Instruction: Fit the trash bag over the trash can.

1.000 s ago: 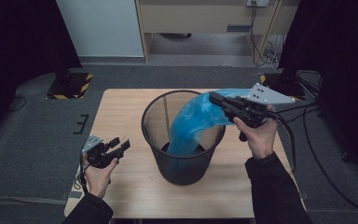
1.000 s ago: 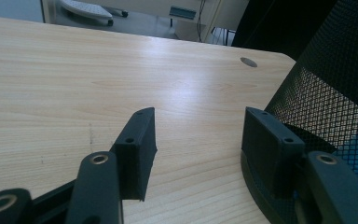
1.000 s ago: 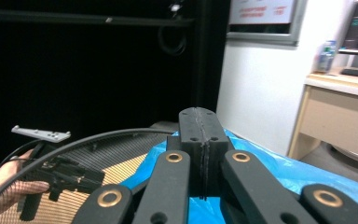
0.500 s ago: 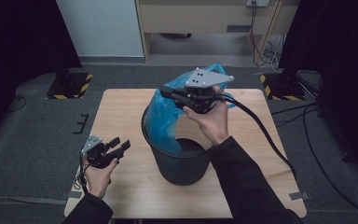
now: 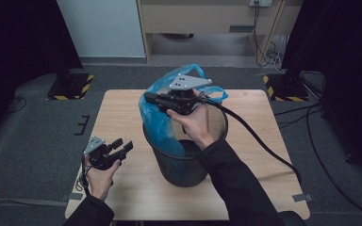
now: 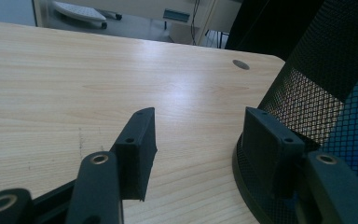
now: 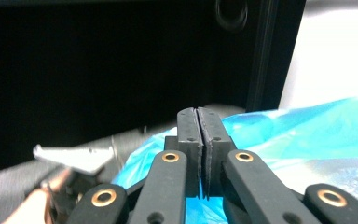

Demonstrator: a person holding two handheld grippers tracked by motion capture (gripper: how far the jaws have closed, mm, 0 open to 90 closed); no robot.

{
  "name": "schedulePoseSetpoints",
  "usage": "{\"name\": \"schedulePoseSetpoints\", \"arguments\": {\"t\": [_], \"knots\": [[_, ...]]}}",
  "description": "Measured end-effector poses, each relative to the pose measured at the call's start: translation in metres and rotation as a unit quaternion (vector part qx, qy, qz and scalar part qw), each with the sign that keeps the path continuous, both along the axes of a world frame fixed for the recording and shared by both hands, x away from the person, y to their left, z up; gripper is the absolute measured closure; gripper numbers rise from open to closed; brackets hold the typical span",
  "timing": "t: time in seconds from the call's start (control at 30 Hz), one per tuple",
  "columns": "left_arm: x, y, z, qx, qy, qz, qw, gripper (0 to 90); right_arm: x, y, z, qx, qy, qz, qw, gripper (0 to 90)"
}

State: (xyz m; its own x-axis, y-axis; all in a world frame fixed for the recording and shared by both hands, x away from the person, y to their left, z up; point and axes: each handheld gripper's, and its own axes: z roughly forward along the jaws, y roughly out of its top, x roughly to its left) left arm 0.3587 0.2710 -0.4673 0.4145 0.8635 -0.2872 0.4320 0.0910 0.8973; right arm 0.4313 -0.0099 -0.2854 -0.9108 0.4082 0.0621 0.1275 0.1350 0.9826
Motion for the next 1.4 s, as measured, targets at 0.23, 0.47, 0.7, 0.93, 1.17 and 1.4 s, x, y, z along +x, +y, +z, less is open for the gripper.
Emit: {"name": "schedulePoseSetpoints", "arguments": {"t": [0.23,0.47,0.7,0.93,1.17,1.4], "knots": [[0.0,0.0,0.0,0.0,0.001,0.001,1.0,44.4,0.003,0.007,-0.008,-0.029,0.028,0.008,0.9992,87.1],[0.0,0.0,0.0,0.0,0.0,-0.001,1.0,44.5,0.006,0.012,-0.016,-0.063,0.047,0.021,0.9967,79.6],[0.0,0.0,0.0,-0.003,-0.002,-0.001,1.0,45.0,0.005,0.015,-0.018,-0.076,0.042,0.025,0.996,67.7],[-0.001,0.003,0.002,-0.008,-0.006,0.004,0.9999,44.9,-0.007,0.012,0.003,-0.01,-0.002,0.021,0.9997,51.9],[-0.002,0.004,0.003,-0.011,-0.009,0.009,0.9999,45.0,-0.013,-0.017,0.035,0.054,-0.058,-0.024,0.9966,40.0],[-0.002,0.006,0.003,-0.013,-0.01,0.013,0.9998,45.0,-0.008,-0.06,0.043,0.055,-0.076,-0.108,0.9897,30.0]]}}
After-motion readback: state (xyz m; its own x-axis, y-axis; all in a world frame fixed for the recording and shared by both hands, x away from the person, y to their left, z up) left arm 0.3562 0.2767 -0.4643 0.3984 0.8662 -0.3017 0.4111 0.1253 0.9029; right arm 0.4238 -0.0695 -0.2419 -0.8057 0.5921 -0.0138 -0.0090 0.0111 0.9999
